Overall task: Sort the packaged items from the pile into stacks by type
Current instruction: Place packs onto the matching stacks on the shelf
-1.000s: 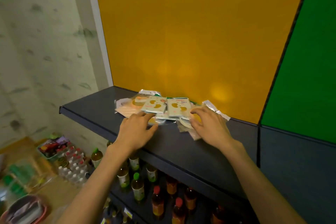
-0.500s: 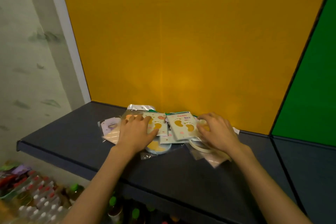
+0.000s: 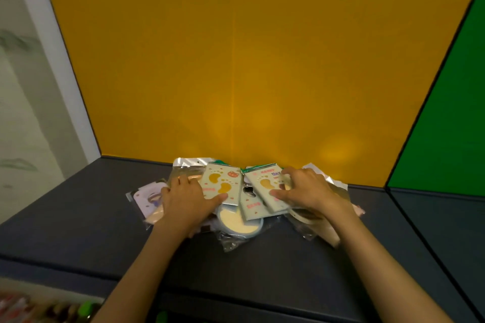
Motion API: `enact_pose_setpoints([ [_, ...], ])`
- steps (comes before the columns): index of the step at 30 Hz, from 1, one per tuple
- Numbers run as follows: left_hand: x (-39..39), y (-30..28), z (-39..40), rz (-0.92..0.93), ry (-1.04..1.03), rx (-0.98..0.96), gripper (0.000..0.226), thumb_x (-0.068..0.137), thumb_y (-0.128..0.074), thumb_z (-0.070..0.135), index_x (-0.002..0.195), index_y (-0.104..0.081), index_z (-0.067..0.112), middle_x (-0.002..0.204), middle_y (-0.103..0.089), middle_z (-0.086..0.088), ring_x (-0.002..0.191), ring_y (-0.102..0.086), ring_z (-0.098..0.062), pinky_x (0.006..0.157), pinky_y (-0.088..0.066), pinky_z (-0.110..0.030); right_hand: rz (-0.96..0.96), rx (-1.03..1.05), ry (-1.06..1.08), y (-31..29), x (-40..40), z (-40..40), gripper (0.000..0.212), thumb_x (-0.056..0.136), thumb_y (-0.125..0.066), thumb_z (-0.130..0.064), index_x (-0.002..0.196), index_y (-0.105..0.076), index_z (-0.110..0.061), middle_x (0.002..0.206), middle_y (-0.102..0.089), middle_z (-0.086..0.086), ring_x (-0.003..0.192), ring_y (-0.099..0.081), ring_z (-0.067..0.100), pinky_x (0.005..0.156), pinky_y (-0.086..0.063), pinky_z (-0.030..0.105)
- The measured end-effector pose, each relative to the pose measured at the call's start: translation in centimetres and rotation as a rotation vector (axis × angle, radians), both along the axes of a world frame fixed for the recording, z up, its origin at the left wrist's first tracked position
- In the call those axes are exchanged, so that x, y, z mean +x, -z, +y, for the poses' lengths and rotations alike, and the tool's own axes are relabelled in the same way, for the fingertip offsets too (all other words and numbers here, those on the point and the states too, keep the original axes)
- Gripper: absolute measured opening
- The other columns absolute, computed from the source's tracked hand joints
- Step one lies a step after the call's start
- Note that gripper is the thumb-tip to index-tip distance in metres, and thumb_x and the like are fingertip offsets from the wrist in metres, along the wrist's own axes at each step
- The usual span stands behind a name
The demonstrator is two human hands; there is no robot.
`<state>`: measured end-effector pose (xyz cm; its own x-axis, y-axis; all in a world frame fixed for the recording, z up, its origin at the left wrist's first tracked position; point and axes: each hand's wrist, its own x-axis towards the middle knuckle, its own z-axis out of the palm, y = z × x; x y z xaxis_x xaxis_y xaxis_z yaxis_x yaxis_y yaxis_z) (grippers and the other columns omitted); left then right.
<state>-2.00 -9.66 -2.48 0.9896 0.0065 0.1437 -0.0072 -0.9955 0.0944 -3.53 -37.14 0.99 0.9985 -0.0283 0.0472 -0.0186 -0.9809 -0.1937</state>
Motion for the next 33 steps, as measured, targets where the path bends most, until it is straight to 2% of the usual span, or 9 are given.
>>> enact_pose_setpoints([
  [5,1.5,-0.5,2.1,0.025,0.026,-0.104,0.093,0.068,-0.046,0.09,0.122,-0.062,0.016,0.135,-0.054,-0.013,0.122,-0.048,-0.033,0.098,-0.043,-0.046,-0.033,-0.019,0.041,0.0,0.0,2.3,0.078,0.077,-0.062,-0.072,0.138,-0.049,-0.025,0.134,-0.06,0.004,0.124,-0.051,0.029,0.096,-0.04,0.04],
  [10,2.1,-0.3,2.7,0.086,0.081,-0.47,0.073,0.061,-0.064,0.078,0.11,-0.067,0.024,0.106,-0.068,-0.003,0.094,-0.064,-0.024,0.08,-0.055,-0.039,-0.114,-0.104,0.123,0.5,0.2,4.9,0.087,0.07,-0.057,-0.083,0.127,-0.053,-0.017,0.127,-0.062,0.007,0.119,-0.055,0.029,0.104,-0.04,0.043],
  [12,2.0,-0.2,2.6,0.039,0.084,-0.579,0.054,0.075,-0.069,0.061,0.111,-0.065,0.021,0.111,-0.065,-0.005,0.096,-0.064,-0.026,0.079,-0.054,-0.038,-0.115,-0.164,0.173,0.5,0.1,5.3,0.092,0.072,-0.052,-0.085,0.127,-0.054,-0.011,0.127,-0.062,0.011,0.119,-0.055,0.029,0.102,-0.041,0.041],
  [16,1.8,-0.1,2.6,-0.021,-0.017,-0.871,0.036,0.093,-0.063,0.036,0.108,-0.041,0.012,0.115,-0.063,-0.011,0.102,-0.063,-0.033,0.081,-0.051,-0.039,-0.091,-0.163,0.26,0.9,-0.4,5.7,0.1,0.073,-0.043,-0.089,0.13,-0.052,-0.007,0.13,-0.057,0.015,0.121,-0.053,0.031,0.099,-0.044,0.04],
  [18,1.4,-0.1,3.0,-0.016,-0.044,-1.047,0.031,0.094,-0.06,0.034,0.108,-0.041,0.013,0.11,-0.067,-0.011,0.093,-0.068,-0.032,0.078,-0.058,-0.047,-0.066,-0.063,0.284,1.1,-0.7,5.7,0.102,0.073,-0.041,-0.089,0.136,-0.048,-0.008,0.135,-0.052,0.016,0.125,-0.05,0.034,0.101,-0.043,0.042],
  [22,0.0,-0.2,3.6,-0.059,-0.043,-1.305,0.025,0.099,-0.057,0.022,0.119,-0.05,0.009,0.114,-0.065,-0.009,0.096,-0.068,-0.025,0.069,-0.061,-0.041,-0.005,-0.039,0.306,0.6,-1.7,5.8,0.101,0.074,-0.05,-0.084,0.142,-0.041,-0.012,0.142,-0.047,0.016,0.131,-0.044,0.035,0.103,-0.041,0.042],
  [26,-1.0,-0.8,4.3,-0.013,-0.003,-1.508,0.023,0.099,-0.056,0.015,0.121,-0.059,0.009,0.116,-0.069,-0.009,0.101,-0.069,-0.025,0.071,-0.061,-0.04,0.02,0.022,0.349,0.2,-2.2,6.4,0.084,0.064,-0.064,-0.082,0.114,-0.055,-0.015,0.118,-0.062,0.009,0.112,-0.056,0.029,0.085,-0.049,0.038],
  [30,-1.9,-1.5,4.4,0.04,0.021,-1.623,0.021,0.098,-0.058,0.011,0.119,-0.058,0.007,0.115,-0.07,-0.008,0.1,-0.07,-0.024,0.066,-0.061,-0.033,-0.05,0.281,0.359,-0.4,-3.0,7.1,0.054,0.071,-0.079,-0.059,0.091,-0.055,-0.015,0.094,-0.066,0.002,0.089,-0.065,0.022,0.062,-0.046,0.032],
  [33,-2.6,-2.1,3.3,0.071,0.067,-1.689,0.024,0.097,-0.059,0.009,0.121,-0.058,0.007,0.116,-0.07,-0.008,0.098,-0.071,-0.023,0.065,-0.062,-0.031,-0.033,0.945,0.373,-1.0,-3.9,7.0,0.023,0.089,-0.071,-0.016,0.099,-0.052,-0.008,0.103,-0.071,0.012,0.074,-0.074,0.022,0.064,-0.062,0.04],
])
